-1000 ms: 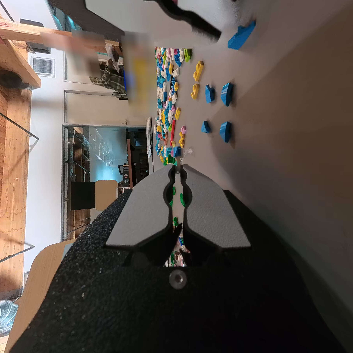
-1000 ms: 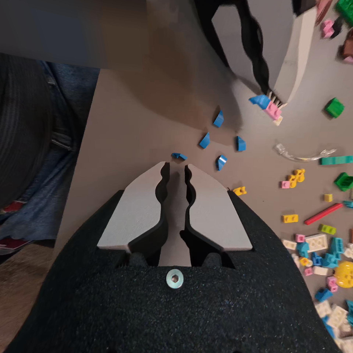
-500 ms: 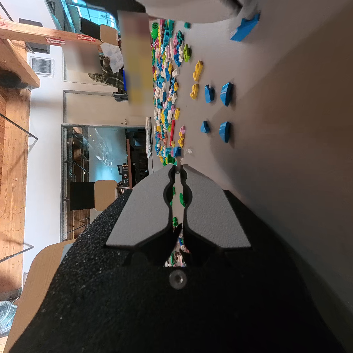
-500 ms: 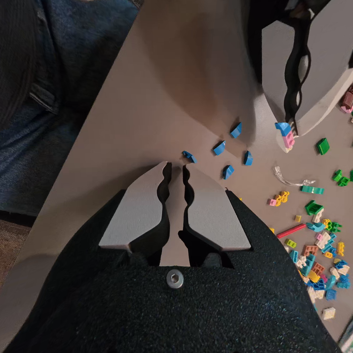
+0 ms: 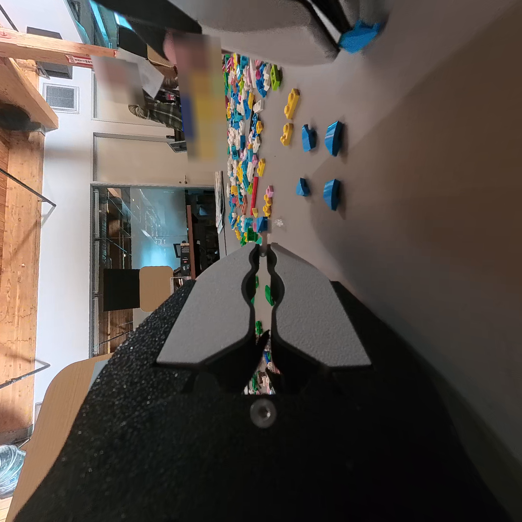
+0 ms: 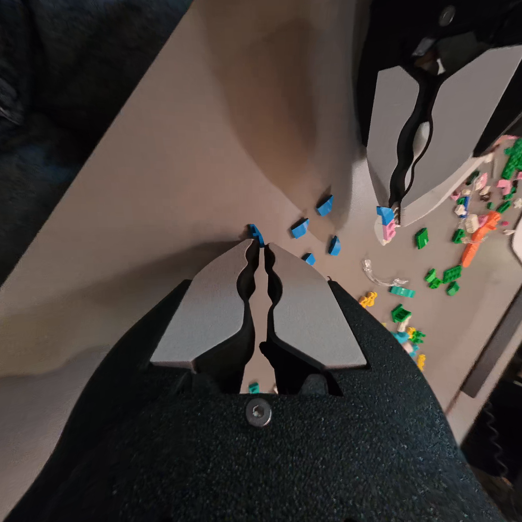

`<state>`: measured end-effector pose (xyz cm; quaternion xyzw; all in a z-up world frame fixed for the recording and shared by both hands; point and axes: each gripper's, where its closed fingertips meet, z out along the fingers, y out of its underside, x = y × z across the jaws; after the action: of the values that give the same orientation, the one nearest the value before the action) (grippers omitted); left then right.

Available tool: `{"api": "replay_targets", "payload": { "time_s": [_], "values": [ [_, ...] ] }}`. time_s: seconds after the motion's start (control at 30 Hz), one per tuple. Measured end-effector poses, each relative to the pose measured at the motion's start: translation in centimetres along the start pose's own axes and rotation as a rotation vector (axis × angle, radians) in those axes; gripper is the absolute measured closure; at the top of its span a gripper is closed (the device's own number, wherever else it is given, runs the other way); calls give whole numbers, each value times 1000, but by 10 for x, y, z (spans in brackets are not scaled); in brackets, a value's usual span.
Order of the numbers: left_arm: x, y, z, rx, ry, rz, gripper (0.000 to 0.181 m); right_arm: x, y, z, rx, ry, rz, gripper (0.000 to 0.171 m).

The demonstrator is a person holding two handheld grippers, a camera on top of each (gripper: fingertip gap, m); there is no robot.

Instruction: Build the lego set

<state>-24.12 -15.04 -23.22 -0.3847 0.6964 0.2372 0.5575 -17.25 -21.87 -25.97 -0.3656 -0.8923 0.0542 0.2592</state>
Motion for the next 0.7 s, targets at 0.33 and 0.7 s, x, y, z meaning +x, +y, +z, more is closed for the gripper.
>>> {"api": "replay_targets", "payload": {
  "time_s": [0.33,0.7],
  "values": [
    [-1,0,0,2,-6,-1,177,15,20,0,-250,372,-555,169],
    [-1,0,1,1,-2,0,177,15,34,-7,-309,395,-639,163]
  ]
}}
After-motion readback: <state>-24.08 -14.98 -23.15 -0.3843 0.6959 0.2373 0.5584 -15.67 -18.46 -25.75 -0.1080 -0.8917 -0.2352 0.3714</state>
